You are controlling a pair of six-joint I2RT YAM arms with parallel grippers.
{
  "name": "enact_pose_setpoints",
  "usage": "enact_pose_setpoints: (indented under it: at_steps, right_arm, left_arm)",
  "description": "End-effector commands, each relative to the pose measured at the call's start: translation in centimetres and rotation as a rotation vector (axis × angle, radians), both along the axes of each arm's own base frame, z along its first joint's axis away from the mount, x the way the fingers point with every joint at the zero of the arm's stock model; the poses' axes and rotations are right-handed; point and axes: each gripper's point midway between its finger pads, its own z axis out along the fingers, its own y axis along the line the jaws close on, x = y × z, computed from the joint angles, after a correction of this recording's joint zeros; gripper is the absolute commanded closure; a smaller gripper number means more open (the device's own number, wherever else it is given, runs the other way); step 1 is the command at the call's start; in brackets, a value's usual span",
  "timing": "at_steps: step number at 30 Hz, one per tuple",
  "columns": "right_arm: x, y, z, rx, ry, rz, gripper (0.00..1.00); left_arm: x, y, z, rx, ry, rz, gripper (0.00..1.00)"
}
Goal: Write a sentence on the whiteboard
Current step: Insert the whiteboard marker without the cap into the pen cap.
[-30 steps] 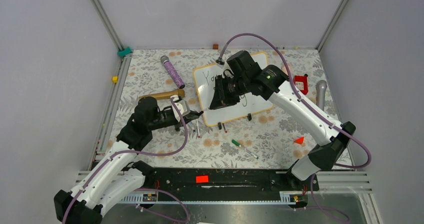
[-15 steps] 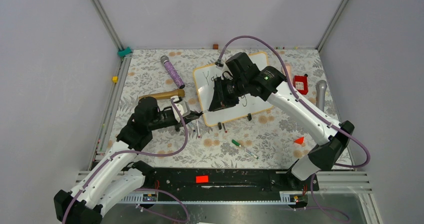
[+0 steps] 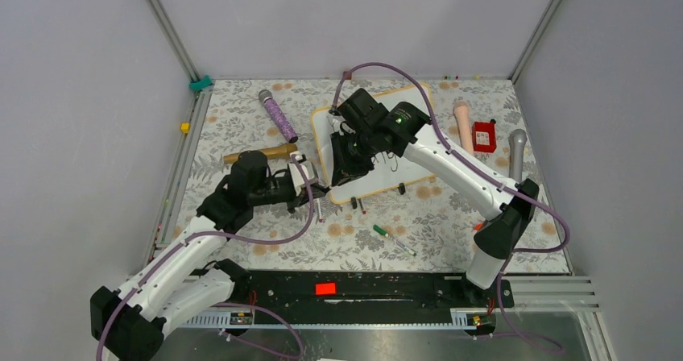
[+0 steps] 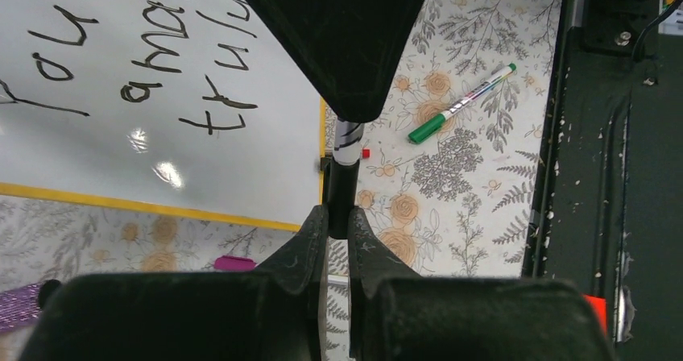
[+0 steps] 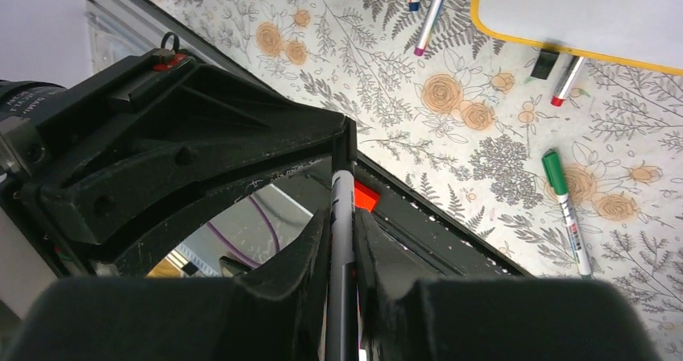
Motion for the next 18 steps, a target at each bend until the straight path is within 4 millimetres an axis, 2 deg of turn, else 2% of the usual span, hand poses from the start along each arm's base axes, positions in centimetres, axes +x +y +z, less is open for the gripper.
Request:
enact_pose_setpoints:
  at_steps: [1,10,14,18]
  right_arm:
    - [0.1,0.9,-0.7,-0.041,-0.046,0.018,1.0]
    - [-0.6,0.2,-2.6,-0.158,-0.057,0.031,1.0]
    - [-0.2,-0.3,-3.1,-0.205,-0.109,0.019,1.0]
    - [-0.7,-0.6,-3.9,-0.232,-0.117,0.029,1.0]
  left_arm:
    - [0.7,-2.5,8.5,-0.25,-0.162,-0.022,1.0]
    - [0.9,-4.4,11.4,-0.37,-0.106,0.023,1.0]
    - [1.5,-4.7,12.3,-0.401,-0.069,0.065,1.0]
    - [1.9,-4.7,13.1,-0.448,-0.053,0.098,1.0]
